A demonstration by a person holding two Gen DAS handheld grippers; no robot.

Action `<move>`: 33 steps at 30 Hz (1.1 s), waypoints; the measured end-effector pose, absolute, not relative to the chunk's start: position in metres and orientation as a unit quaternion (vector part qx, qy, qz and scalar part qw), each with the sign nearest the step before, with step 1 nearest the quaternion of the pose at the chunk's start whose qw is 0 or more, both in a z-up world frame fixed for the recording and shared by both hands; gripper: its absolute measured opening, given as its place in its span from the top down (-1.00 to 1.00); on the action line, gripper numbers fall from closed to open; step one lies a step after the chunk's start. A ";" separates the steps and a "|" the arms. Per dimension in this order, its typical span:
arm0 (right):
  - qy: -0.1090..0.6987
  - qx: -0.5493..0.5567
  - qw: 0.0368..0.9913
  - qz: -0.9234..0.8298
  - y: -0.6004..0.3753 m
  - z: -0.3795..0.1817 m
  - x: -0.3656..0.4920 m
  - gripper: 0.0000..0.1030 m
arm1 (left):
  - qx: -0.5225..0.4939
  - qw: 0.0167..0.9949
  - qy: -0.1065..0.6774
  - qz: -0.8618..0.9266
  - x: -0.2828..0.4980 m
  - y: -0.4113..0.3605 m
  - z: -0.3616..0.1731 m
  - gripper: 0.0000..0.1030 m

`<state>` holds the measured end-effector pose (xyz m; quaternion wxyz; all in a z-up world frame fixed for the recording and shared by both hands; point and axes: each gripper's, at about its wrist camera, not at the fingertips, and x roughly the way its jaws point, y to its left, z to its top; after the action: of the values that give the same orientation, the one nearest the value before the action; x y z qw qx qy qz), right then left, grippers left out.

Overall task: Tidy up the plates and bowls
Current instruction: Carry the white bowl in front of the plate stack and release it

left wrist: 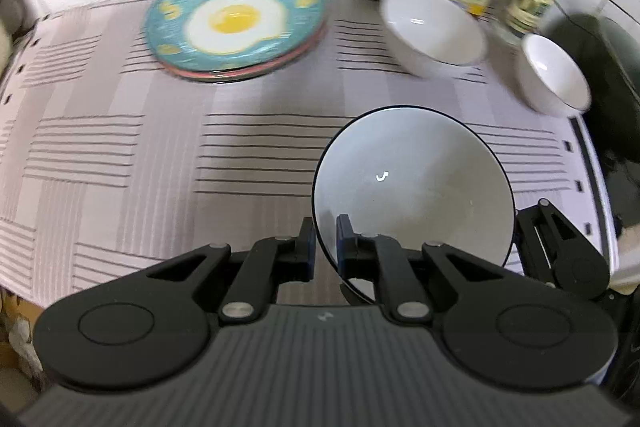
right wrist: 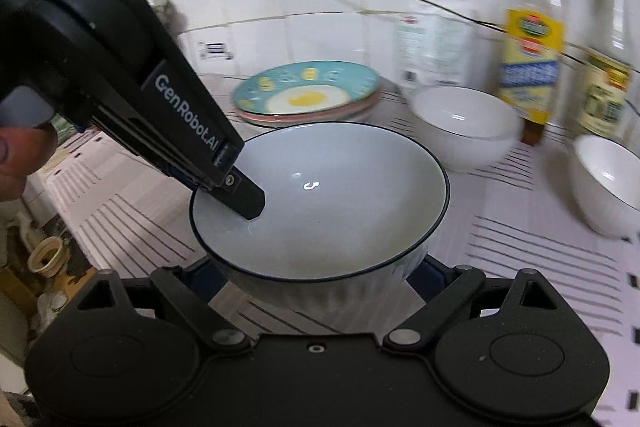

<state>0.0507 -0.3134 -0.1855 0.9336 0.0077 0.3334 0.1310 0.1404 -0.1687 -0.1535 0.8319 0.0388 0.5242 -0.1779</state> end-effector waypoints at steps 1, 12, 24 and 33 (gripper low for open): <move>0.333 0.005 0.933 0.138 -0.308 -0.186 0.056 -0.86 | 0.036 0.833 0.524 -0.171 0.143 -0.162 -0.155 0.83; 0.351 -0.010 0.917 0.187 -0.257 -0.203 0.097 -0.86 | 0.032 0.841 0.524 -0.128 0.169 -0.117 -0.177 0.83; 0.368 -0.049 0.906 0.202 -0.230 -0.216 0.121 -0.85 | 0.019 0.844 0.523 -0.115 0.181 -0.096 -0.198 0.83; 0.405 -0.056 0.894 0.182 -0.224 -0.207 0.124 -0.84 | 0.008 0.830 0.548 -0.106 0.173 -0.098 -0.190 0.53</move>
<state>0.1239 -0.2245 -0.2068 0.8943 -0.0562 0.4048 0.1823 0.1727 -0.0977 -0.1900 0.8297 0.0078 0.5480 -0.1057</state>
